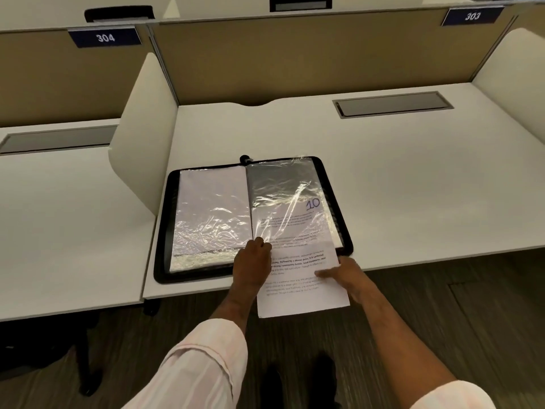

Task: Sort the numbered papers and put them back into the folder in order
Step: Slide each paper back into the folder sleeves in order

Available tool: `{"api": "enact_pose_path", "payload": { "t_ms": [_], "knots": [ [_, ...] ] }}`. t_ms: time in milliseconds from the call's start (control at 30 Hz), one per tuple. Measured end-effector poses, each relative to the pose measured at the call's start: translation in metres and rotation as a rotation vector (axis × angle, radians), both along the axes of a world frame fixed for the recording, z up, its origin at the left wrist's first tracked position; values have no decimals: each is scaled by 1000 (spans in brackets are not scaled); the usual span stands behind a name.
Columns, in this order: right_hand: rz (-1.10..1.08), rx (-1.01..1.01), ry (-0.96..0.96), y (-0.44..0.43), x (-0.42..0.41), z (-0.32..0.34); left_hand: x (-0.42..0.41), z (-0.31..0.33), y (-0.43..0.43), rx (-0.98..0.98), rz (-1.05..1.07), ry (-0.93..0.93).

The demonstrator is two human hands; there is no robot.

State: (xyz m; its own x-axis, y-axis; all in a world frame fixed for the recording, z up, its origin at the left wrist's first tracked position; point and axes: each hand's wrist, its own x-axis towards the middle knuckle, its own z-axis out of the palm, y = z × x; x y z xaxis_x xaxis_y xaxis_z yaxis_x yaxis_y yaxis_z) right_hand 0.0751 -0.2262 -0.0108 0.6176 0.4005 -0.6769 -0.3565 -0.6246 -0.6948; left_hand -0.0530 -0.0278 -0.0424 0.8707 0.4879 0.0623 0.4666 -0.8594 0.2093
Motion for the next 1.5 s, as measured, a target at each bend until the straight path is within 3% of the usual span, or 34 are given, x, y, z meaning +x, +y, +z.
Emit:
{"api": "enact_pose_path", "payload": {
  "t_ms": [133,433,600,833,1233,1500],
  "knots": [
    [148,-50,143,-22,-7,1,-3,-2,-2,28,3,-34],
    [-204,117,-80,8,-3,5,-2,0,-6,39,21,-101],
    [-230,157,-71,15,-3,4,-1,0,-6,65,22,-116],
    [-67,-33,83,-4,-6,4,0,0,-5,42,39,-107],
    [-271,117,-229,32,-1,-4,-4,-4,-6,59,69,-140],
    [-307,154,-327,46,5,1,-4,-4,-4,74,43,-110]
  ]
}}
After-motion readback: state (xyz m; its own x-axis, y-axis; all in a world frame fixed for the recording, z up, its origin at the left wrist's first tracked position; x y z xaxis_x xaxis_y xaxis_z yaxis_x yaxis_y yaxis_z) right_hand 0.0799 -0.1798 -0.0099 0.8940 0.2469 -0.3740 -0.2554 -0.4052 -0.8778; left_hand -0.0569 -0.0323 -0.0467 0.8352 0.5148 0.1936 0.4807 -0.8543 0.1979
